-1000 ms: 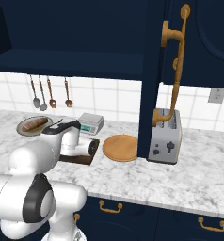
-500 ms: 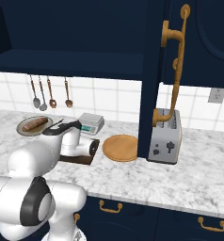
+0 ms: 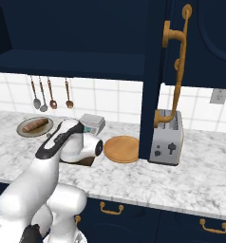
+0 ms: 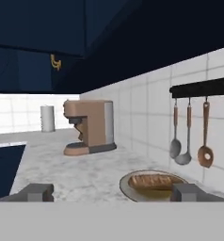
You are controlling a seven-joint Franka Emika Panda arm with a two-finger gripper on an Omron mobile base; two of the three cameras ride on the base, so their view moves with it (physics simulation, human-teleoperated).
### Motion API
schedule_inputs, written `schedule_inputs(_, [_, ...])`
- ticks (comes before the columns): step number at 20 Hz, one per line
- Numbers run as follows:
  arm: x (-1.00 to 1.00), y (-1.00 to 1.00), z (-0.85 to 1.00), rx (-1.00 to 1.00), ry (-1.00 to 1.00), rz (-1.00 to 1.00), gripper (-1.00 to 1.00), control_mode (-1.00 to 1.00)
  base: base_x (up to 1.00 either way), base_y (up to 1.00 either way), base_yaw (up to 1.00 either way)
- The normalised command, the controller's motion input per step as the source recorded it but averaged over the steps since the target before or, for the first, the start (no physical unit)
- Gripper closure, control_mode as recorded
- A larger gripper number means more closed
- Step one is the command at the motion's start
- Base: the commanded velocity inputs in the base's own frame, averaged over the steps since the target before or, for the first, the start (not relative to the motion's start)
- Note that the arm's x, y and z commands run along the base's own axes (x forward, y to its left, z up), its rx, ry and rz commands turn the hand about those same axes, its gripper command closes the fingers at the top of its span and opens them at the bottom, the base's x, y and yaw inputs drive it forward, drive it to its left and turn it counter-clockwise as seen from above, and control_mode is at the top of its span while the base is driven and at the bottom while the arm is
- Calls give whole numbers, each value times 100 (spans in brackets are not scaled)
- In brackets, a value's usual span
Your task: From the different types of pastries on the counter, select a croissant and place it on the cutting board. Then retrieve a jar of jam from the cabinet and place it alongside the croissant on the cutting board.
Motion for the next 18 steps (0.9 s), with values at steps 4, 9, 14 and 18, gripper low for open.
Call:
schedule_inputs(4, [-100, 0, 20, 1, 8, -32, -100, -100, 0, 0, 0])
schedule_inputs(9, [-100, 39, -21, -2, 18, -29, -100, -100, 0, 0, 0])
schedule_inputs(14, [-100, 75, -63, -12, 20, -24, -100, -100, 0, 0, 0])
schedule_inputs(18, [-100, 73, -100, -18, 0, -20, -100, -100, 0, 0, 0])
